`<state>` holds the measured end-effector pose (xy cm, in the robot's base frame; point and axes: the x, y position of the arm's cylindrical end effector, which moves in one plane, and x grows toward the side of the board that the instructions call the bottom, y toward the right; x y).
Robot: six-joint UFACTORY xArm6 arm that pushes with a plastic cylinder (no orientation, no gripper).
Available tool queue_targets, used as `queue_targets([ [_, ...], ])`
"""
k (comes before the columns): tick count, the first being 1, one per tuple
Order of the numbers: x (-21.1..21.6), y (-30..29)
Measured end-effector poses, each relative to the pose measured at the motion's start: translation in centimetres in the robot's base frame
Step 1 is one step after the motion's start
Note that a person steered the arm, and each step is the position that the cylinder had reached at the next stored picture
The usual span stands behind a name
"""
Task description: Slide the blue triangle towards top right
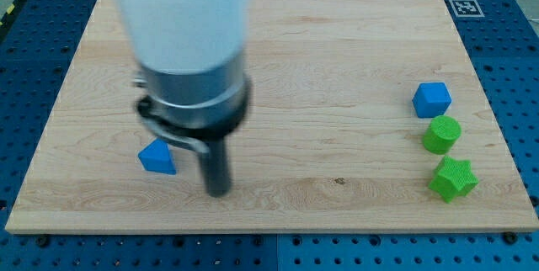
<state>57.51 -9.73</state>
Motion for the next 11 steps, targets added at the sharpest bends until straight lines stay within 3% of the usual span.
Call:
queue_targets([
  [1, -0.5, -5.6],
  [2, -0.9, -5.7],
  [4, -6.9, -5.6],
  [7, -11.6, 4.9],
  [11, -23.0, 14.1],
])
